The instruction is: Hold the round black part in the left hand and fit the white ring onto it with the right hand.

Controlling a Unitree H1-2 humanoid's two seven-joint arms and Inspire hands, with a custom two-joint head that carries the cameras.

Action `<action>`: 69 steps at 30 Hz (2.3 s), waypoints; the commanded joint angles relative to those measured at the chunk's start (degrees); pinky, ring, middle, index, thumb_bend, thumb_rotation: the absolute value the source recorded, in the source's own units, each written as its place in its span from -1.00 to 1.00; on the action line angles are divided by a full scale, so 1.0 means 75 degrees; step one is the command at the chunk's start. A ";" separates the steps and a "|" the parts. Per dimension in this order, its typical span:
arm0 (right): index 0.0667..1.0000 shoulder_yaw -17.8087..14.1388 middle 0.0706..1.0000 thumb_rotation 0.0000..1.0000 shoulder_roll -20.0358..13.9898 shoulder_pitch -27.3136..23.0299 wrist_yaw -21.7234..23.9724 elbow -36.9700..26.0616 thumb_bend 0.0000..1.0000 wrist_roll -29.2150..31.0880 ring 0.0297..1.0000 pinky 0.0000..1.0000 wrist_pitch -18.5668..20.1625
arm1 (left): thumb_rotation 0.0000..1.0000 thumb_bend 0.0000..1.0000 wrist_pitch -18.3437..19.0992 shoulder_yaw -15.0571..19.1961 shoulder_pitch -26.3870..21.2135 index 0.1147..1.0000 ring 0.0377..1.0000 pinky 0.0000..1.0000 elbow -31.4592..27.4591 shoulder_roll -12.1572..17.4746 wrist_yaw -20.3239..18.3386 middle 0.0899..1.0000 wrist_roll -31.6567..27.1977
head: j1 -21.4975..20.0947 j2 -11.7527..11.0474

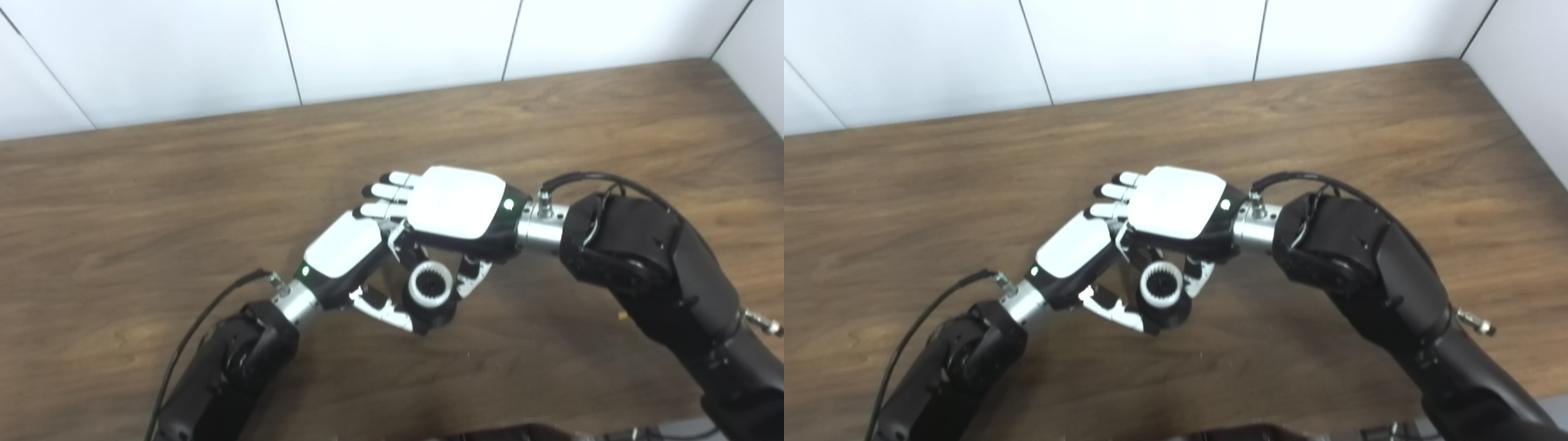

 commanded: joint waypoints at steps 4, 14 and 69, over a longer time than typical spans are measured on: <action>-0.11 -0.0047 0.88 -0.74 -0.0069 -0.0098 -0.0018 0.0005 0.04 0.0001 1.00 1.00 0.0037 | -0.90 0.02 -0.0063 0.0010 -0.0004 -0.18 0.70 1.00 -0.0201 0.0092 -0.0104 0.63 0.0036 | -0.0010 0.0030; -0.11 -0.0030 0.88 -0.73 -0.0084 -0.0074 0.0054 0.0073 0.03 -0.0045 1.00 1.00 0.0098 | -0.91 0.03 -0.0071 0.0024 0.0039 -0.18 0.69 1.00 -0.0235 0.0103 -0.0094 0.62 0.0017 | -0.0035 0.0070; -0.11 -0.0424 0.88 -0.73 -0.0356 -0.0060 0.0282 -0.0382 0.04 0.0077 1.00 1.00 0.0261 | -0.90 0.02 -0.0332 0.0175 -0.0045 -0.18 0.70 1.00 -0.0042 0.0163 0.0010 0.60 -0.0010 | -0.0124 0.0048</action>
